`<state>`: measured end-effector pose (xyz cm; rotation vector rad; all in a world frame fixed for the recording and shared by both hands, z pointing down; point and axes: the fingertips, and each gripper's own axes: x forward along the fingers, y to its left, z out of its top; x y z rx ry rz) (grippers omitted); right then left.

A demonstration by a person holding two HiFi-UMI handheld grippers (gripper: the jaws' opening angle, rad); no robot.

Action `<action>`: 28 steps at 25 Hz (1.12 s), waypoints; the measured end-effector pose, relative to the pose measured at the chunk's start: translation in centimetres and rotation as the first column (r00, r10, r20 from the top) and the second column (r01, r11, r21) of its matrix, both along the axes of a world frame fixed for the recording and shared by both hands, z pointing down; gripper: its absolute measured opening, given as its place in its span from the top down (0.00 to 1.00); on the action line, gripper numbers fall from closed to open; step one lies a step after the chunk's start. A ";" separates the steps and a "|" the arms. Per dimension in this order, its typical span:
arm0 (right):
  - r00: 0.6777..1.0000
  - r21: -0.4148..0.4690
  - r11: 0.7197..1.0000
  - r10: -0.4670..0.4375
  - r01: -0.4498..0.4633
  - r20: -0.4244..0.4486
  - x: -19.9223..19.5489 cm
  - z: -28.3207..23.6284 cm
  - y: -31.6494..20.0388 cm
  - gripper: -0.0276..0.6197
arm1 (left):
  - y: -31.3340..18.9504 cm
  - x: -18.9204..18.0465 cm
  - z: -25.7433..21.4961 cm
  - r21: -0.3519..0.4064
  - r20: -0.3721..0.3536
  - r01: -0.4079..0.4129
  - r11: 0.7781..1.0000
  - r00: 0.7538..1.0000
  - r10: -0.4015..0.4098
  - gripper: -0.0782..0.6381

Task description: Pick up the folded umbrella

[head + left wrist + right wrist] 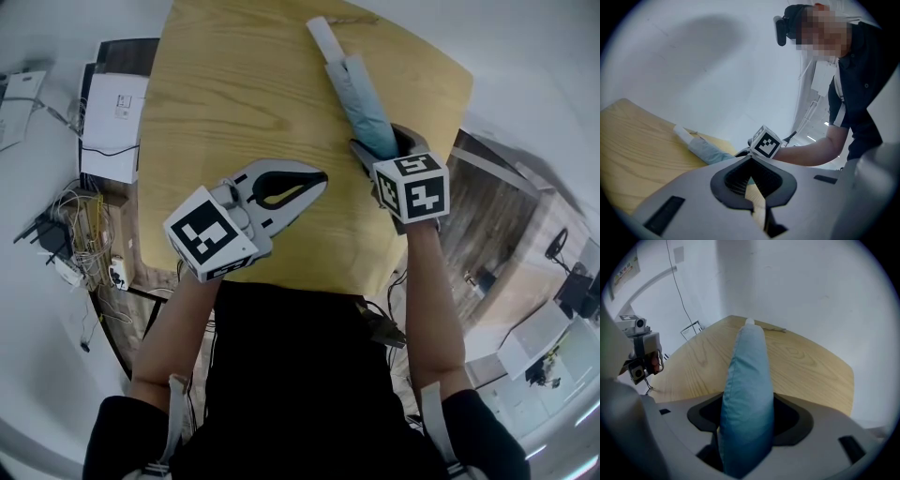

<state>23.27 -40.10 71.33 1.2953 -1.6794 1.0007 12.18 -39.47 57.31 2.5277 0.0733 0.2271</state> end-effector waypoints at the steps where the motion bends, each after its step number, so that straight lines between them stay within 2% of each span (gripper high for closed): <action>1: 1.000 0.002 1.000 0.003 -0.003 0.003 0.0 0.0 0.0 0.48 | -0.2 -0.1 -0.1 0.003 -0.002 0.003 1.000 1.000 -0.003 0.88; 11: 0.995 0.072 0.994 0.077 -0.082 0.069 -1.3 -2.6 2.5 0.52 | 0.1 -2.3 -1.1 0.019 0.002 0.044 0.999 0.999 -0.044 0.88; 14: 0.994 0.132 0.988 0.071 -0.081 0.083 -1.8 -5.1 2.5 0.52 | 0.4 -3.0 -2.0 0.024 -0.005 0.064 0.998 0.998 -0.064 0.88; 17: 0.993 0.232 0.970 0.055 -0.078 0.105 -2.8 -8.6 0.8 0.52 | -0.2 -4.0 -3.6 0.055 -0.028 0.089 0.995 0.996 -0.088 0.88; 21: 0.975 0.380 0.915 0.052 -0.134 0.218 -5.3 -14.9 -0.8 0.52 | -0.8 -6.1 -5.9 0.105 -0.044 0.115 0.988 0.993 -0.111 0.88; 28: 0.945 0.639 0.753 -0.077 -0.154 0.319 -9.4 -27.9 -0.5 0.52 | -1.6 -9.7 -11.2 0.198 -0.100 0.152 0.968 0.986 -0.135 0.88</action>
